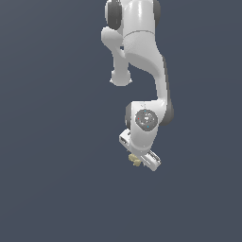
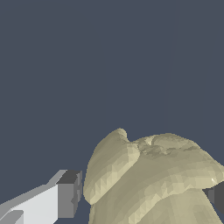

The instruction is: Pick up the object and move it to a goal position.

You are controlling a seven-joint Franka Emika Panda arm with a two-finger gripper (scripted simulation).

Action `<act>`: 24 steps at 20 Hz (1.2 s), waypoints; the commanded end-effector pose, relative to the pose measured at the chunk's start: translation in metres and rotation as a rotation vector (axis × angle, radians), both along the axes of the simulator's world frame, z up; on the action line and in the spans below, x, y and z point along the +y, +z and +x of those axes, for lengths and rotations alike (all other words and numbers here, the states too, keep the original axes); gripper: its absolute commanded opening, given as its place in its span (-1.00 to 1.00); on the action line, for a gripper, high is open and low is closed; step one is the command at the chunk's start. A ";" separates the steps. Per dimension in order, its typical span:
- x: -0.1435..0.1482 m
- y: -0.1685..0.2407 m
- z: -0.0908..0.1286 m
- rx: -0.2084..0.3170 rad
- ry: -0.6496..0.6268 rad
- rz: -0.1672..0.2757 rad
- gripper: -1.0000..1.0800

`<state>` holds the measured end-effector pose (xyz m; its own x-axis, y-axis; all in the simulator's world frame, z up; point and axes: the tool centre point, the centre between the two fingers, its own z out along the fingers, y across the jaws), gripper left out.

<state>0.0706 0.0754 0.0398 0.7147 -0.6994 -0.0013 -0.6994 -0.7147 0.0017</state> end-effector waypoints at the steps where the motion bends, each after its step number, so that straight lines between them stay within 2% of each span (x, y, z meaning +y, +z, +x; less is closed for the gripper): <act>1: 0.000 -0.001 0.001 -0.002 0.000 0.000 0.92; 2: 0.000 0.000 0.002 -0.002 0.000 0.000 0.92; 3: 0.000 0.000 0.002 -0.002 0.000 0.000 -1.00; 16: -0.001 0.002 0.002 -0.002 0.000 0.000 -1.00; 24: -0.018 0.038 0.002 -0.002 0.000 0.001 -1.00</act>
<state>0.0717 0.0621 0.0678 0.7151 -0.6990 -0.0013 -0.6990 -0.7151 0.0010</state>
